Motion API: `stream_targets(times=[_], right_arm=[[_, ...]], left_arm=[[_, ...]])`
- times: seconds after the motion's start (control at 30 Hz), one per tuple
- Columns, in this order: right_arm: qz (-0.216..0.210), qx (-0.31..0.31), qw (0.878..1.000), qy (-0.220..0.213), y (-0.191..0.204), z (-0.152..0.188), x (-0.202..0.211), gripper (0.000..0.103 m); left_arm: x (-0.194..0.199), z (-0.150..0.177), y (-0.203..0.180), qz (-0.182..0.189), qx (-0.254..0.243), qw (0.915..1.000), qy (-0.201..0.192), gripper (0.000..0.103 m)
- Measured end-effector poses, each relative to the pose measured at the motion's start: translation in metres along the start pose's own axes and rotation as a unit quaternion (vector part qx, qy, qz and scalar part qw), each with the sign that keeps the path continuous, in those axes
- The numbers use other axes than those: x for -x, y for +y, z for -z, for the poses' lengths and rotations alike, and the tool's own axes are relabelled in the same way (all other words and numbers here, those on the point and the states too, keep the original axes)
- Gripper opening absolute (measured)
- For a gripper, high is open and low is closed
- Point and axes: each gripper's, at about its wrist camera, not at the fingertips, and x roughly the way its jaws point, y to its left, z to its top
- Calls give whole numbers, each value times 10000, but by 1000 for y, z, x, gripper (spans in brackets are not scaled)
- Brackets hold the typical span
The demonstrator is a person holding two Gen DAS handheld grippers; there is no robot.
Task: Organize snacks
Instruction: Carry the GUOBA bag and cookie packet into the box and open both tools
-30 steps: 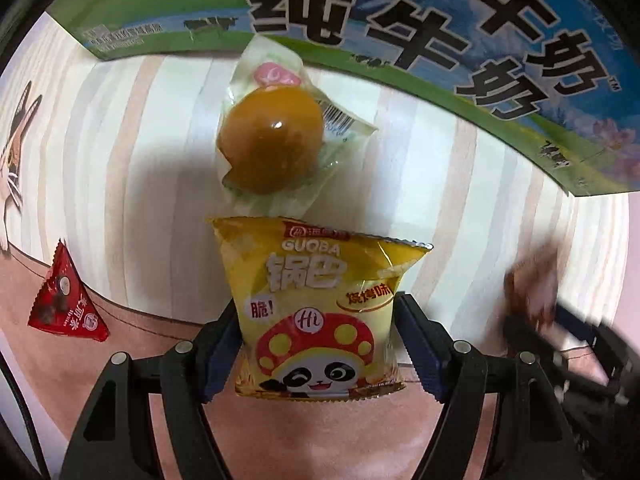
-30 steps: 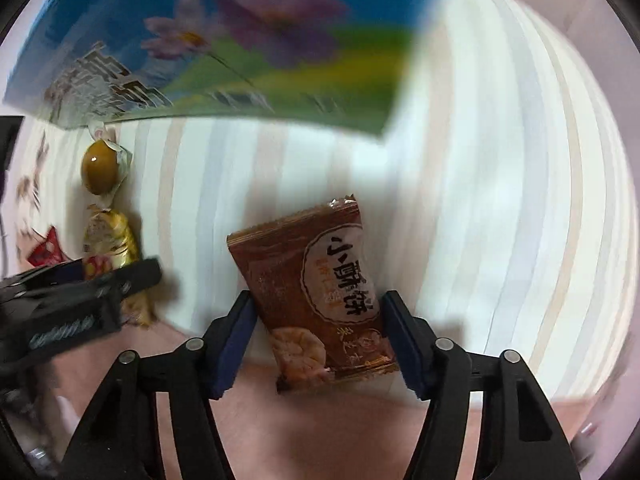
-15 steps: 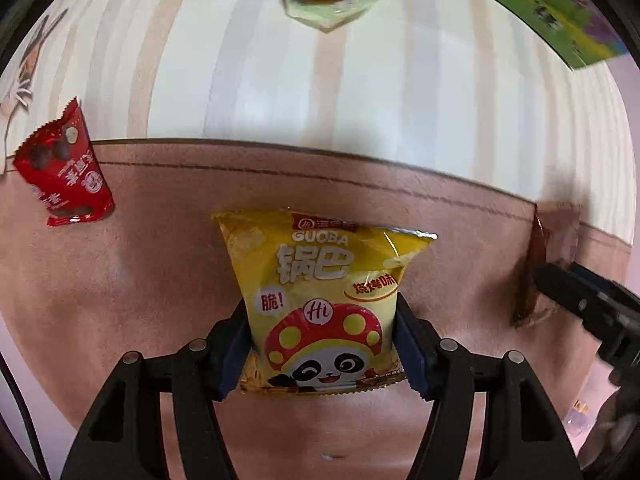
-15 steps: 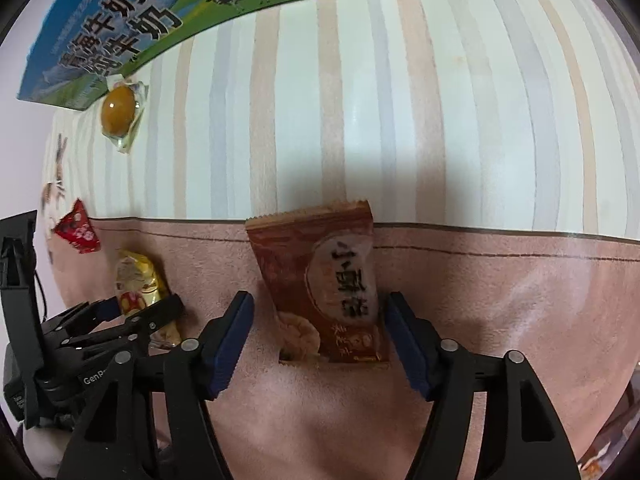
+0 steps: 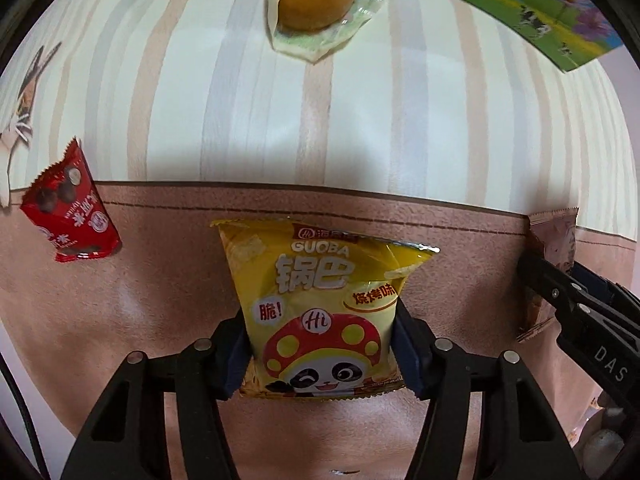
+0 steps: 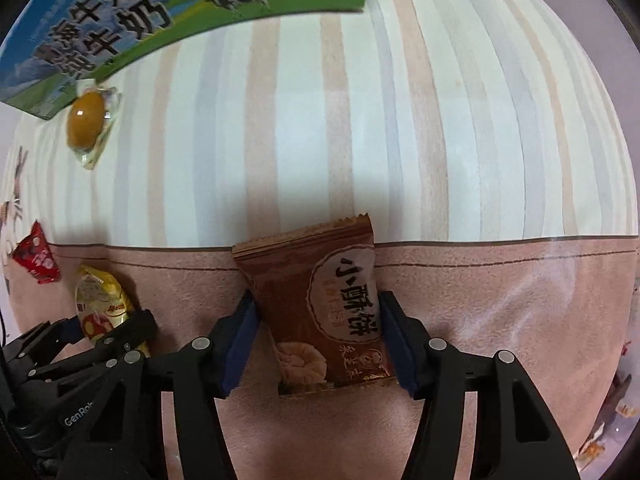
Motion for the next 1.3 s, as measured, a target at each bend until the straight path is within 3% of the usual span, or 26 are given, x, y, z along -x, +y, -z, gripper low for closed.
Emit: stream_targets(times=[0.2, 0.37, 0.63, 0.77, 0.9, 1.1, 1.3], right_arm=[[-363, -148, 9991, -156, -19, 14, 37, 61], [-778, -256, 9957, -441, -17, 12, 77, 61], [-1447, -178, 9819, -1210, -7, -35, 172, 61], [-1512, -52, 9748, -1642, -2, -80, 212, 61], [-1410, -31, 9725, -1851, 9, -123, 223, 61], [-1142, 2, 9771, -1794, 33, -168, 200, 61], [-938, -109, 9832, -1562, 42, -196, 164, 61]], left_arm=[[38, -9, -9, 107, -187, 9995, -241, 56], [91, -19, -13, 482, -216, 9970, -572, 56], [186, -70, -9, 1132, -337, 9863, -1147, 56], [220, -106, 0, 878, -448, 9837, -1504, 56], [230, -146, 21, 495, -425, 9836, -1685, 56], [207, -197, 41, -46, -332, 9898, -1388, 56], [161, -224, 59, -260, -241, 9945, -981, 57]])
